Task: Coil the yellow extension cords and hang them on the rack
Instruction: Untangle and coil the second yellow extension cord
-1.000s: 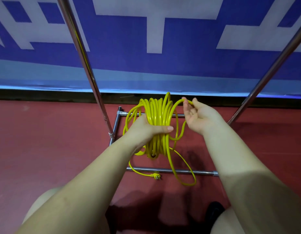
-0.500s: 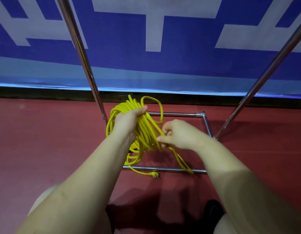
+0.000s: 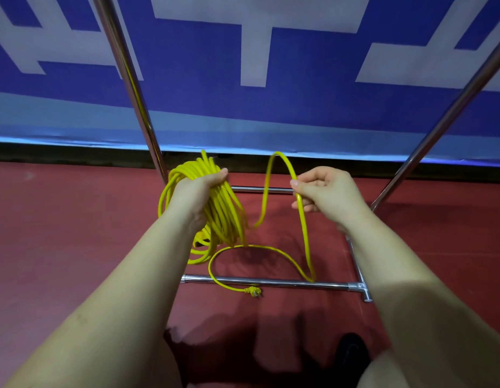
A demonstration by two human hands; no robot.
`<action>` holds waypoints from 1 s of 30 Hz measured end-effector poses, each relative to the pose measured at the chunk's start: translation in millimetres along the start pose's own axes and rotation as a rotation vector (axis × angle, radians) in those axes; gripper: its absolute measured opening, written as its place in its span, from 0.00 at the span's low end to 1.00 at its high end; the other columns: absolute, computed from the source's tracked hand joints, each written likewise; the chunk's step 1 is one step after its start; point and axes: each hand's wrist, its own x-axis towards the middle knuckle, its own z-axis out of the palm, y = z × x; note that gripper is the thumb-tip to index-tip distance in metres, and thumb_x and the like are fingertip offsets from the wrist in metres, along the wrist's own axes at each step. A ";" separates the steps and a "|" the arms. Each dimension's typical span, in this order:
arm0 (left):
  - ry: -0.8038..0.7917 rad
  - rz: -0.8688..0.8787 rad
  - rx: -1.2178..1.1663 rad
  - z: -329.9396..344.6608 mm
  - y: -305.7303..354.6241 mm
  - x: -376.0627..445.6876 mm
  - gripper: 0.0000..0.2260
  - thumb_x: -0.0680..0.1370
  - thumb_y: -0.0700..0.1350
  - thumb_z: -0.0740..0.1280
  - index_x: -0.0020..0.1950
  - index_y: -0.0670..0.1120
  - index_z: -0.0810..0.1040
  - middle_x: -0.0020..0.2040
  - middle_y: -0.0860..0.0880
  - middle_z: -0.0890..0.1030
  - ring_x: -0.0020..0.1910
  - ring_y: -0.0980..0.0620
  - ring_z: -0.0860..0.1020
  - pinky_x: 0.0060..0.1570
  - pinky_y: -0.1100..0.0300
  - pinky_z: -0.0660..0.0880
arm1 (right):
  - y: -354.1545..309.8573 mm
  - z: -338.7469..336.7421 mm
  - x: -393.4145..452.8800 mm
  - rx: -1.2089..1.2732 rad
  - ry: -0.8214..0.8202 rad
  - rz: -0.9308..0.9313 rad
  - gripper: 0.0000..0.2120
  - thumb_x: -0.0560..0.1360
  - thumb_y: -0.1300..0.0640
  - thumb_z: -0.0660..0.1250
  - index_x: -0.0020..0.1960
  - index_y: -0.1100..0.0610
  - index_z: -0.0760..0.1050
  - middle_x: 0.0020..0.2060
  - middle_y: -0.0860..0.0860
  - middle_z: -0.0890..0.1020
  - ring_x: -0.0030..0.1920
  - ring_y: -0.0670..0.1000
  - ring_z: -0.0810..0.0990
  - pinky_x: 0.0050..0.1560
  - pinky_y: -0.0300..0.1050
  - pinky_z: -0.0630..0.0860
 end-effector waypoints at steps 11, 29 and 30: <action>-0.329 -0.035 0.108 13.4 -2.3 -20.8 0.04 0.73 0.36 0.69 0.46 0.40 0.78 0.34 0.46 0.82 0.33 0.50 0.81 0.40 0.54 0.81 | -12.0 17.4 -3.0 0.353 -0.128 0.208 0.05 0.76 0.62 0.65 0.40 0.59 0.74 0.24 0.49 0.80 0.24 0.44 0.79 0.25 0.33 0.74; -0.202 -0.028 0.067 33.9 -21.7 -12.3 0.04 0.70 0.36 0.72 0.44 0.40 0.79 0.36 0.42 0.79 0.34 0.44 0.80 0.44 0.46 0.79 | 8.6 32.9 -6.9 -0.044 -0.220 -0.052 0.25 0.71 0.66 0.71 0.65 0.53 0.69 0.36 0.51 0.78 0.35 0.46 0.77 0.39 0.38 0.75; -0.171 -0.033 0.051 33.4 -20.6 -9.7 0.05 0.70 0.37 0.73 0.43 0.41 0.79 0.35 0.42 0.78 0.34 0.44 0.79 0.43 0.46 0.78 | 10.7 34.6 -7.2 -0.128 -0.214 -0.051 0.26 0.70 0.65 0.72 0.63 0.51 0.67 0.36 0.50 0.77 0.34 0.47 0.76 0.38 0.41 0.74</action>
